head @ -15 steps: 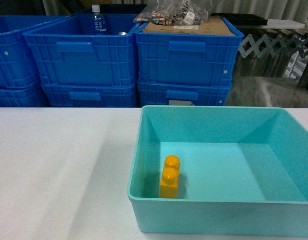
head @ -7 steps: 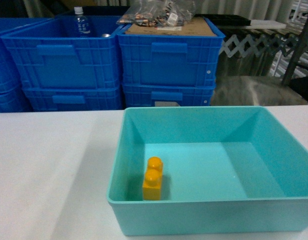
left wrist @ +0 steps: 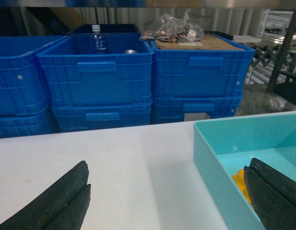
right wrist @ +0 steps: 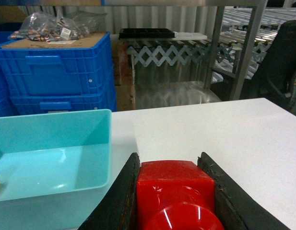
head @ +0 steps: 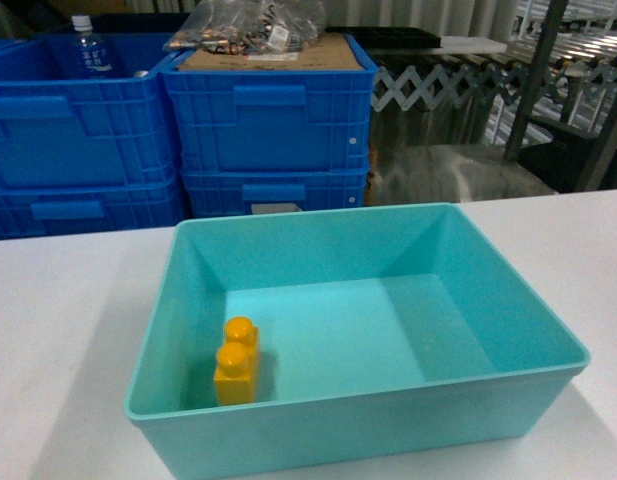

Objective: Pick red block from blue box to shelf

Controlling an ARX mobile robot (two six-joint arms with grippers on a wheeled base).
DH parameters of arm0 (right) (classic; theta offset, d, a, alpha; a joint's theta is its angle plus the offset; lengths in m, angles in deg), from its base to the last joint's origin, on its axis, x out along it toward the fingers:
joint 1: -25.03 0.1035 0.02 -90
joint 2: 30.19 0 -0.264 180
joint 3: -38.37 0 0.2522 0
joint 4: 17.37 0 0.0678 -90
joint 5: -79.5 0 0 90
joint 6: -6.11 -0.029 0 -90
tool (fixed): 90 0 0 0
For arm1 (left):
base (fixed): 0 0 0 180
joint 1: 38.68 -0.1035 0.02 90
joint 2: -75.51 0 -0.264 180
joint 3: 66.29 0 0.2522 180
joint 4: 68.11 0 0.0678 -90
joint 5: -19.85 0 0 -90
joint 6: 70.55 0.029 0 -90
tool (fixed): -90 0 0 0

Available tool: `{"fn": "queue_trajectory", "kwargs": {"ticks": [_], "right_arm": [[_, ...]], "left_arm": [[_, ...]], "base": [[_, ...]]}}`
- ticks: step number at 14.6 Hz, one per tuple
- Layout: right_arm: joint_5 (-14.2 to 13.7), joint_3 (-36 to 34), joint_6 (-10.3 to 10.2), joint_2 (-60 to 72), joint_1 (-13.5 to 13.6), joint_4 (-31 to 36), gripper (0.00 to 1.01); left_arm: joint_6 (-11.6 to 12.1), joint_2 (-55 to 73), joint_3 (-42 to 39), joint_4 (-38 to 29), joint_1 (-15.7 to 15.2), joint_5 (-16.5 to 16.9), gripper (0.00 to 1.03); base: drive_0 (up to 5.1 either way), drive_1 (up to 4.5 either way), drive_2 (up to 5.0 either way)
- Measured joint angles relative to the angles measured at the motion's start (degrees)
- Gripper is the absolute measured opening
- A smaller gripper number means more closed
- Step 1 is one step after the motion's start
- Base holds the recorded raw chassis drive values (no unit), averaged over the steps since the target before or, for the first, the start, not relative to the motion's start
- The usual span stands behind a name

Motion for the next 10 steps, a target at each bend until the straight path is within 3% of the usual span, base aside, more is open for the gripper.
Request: {"fn": "queue_trajectory", "kwargs": {"ticks": [10], "right_arm": [[0.0,0.0,0.0,0.0,0.0,0.0,0.28]], "left_arm": [[0.0,0.0,0.0,0.0,0.0,0.0,0.98]], "base": [[-1.6,-1.59,-1.6]]}}
